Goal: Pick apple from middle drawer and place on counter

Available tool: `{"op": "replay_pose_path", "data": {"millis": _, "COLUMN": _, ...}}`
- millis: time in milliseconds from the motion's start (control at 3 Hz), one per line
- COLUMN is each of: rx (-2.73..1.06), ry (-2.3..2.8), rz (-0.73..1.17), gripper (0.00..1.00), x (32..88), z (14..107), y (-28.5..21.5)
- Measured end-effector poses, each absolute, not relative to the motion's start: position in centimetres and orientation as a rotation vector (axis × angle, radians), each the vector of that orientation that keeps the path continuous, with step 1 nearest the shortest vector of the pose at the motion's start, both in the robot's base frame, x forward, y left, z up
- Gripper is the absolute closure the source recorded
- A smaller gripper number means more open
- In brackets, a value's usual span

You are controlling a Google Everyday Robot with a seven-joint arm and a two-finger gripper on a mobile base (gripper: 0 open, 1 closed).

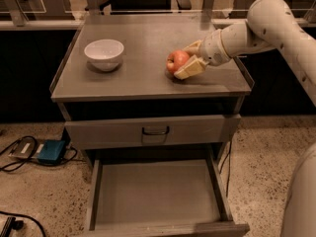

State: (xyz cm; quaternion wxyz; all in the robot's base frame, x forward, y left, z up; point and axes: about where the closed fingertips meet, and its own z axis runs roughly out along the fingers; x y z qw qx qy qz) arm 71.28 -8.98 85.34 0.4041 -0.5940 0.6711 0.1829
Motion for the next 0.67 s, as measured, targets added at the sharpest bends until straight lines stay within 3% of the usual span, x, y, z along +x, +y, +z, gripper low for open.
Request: {"op": "replay_pose_path", "data": {"millis": 667, "rx": -1.5, "ry": 1.694, "rz": 0.462, "gripper": 0.0, "x": 71.28, "z": 85.32, "y": -8.96}}
